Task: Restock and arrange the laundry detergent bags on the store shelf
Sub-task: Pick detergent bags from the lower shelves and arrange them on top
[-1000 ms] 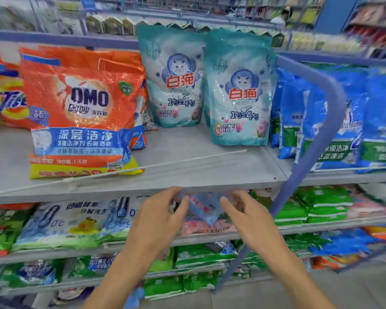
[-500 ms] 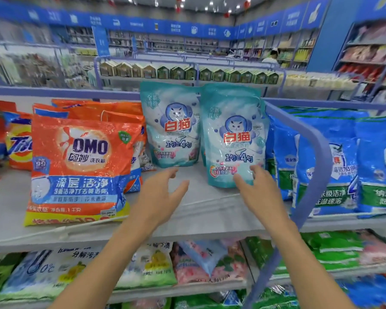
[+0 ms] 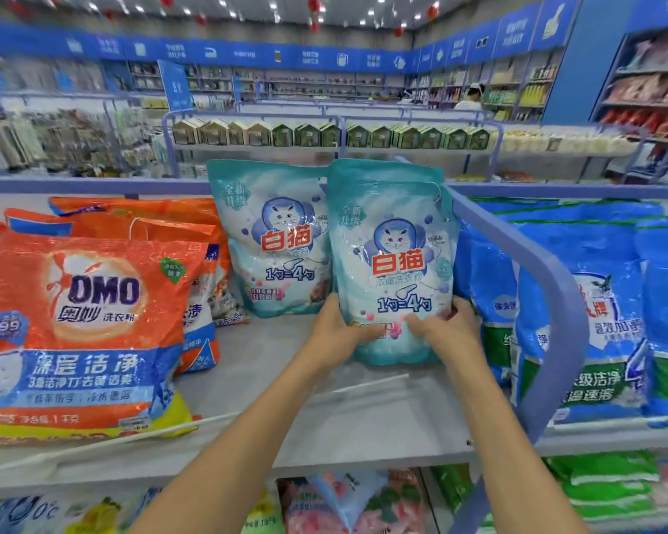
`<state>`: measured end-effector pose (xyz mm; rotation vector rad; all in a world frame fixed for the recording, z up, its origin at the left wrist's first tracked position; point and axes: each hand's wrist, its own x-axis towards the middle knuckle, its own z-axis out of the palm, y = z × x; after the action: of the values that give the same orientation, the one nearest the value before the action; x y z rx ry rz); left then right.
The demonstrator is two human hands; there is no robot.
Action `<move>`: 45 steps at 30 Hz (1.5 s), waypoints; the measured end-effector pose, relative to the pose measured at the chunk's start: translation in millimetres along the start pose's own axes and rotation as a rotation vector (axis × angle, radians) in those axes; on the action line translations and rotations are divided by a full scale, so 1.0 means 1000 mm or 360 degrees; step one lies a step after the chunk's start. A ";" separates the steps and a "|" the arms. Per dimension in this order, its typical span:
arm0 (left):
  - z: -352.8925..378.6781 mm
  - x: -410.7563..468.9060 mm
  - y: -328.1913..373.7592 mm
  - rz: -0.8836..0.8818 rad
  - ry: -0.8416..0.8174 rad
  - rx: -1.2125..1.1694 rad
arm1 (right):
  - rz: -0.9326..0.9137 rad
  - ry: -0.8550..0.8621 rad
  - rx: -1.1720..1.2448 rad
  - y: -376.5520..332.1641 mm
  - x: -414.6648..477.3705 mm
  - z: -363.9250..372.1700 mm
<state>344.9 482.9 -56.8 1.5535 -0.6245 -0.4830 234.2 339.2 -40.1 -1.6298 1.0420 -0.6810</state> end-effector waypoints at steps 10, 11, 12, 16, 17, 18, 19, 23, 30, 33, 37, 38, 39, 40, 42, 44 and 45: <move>-0.013 0.007 -0.001 0.0076 0.0076 0.0006 | -0.0269 0.0005 0.0098 0.001 0.001 0.015; -0.014 0.007 0.002 0.0073 0.0058 0.0044 | -0.0257 -0.0010 0.0105 0.002 0.004 0.016; -0.013 0.006 0.003 0.0061 0.0043 0.0068 | -0.0248 -0.0012 0.0100 0.003 0.005 0.018; -0.009 -0.002 -0.001 -0.0013 0.0110 0.0093 | -0.0235 0.0003 0.0022 0.005 -0.007 0.018; -0.007 -0.004 -0.002 -0.0011 0.0168 0.0127 | -0.0238 0.0010 -0.0001 0.006 -0.009 0.017; -0.006 -0.005 -0.001 -0.0008 0.0218 0.0164 | -0.0249 0.0008 -0.0019 0.005 -0.013 0.016; -0.004 -0.006 0.001 -0.0005 0.0250 0.0214 | -0.0243 0.0003 -0.0038 0.006 -0.013 0.014; -0.010 -0.016 0.012 -0.0050 0.0248 0.0418 | -0.0240 -0.0022 -0.0199 0.007 -0.025 0.010; -0.068 -0.085 0.039 0.0166 0.0388 0.1027 | -0.0690 -0.0202 -0.0464 0.002 -0.094 0.036; -0.113 -0.132 0.046 0.0191 0.0537 0.1068 | -0.0785 -0.0484 -0.0413 -0.004 -0.131 0.061; -0.173 -0.196 0.044 0.0315 0.0842 0.0937 | -0.0827 -0.0737 -0.0313 -0.009 -0.170 0.096; -0.188 -0.208 0.042 0.0376 0.0950 0.0914 | -0.0817 -0.0785 -0.0290 -0.011 -0.179 0.103; -0.204 -0.217 0.039 0.0414 0.1048 0.0899 | -0.0807 -0.0833 -0.0272 -0.013 -0.186 0.112; -0.220 -0.223 0.037 0.0427 0.1118 0.0901 | -0.0795 -0.0885 -0.0251 -0.015 -0.193 0.120; -0.253 -0.229 0.032 0.0315 0.1172 0.0935 | -0.0735 -0.1010 -0.0190 -0.023 -0.209 0.137; -0.285 -0.230 0.027 0.0062 0.1115 0.0912 | -0.0630 -0.1139 -0.0135 -0.034 -0.222 0.156; -0.299 -0.228 0.023 -0.0053 0.1044 0.0879 | -0.0583 -0.1176 -0.0135 -0.039 -0.229 0.165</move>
<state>361.3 858.0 -24.0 2.1031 -0.2200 0.2122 278.2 620.6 -37.8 -1.9447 0.2417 -0.2136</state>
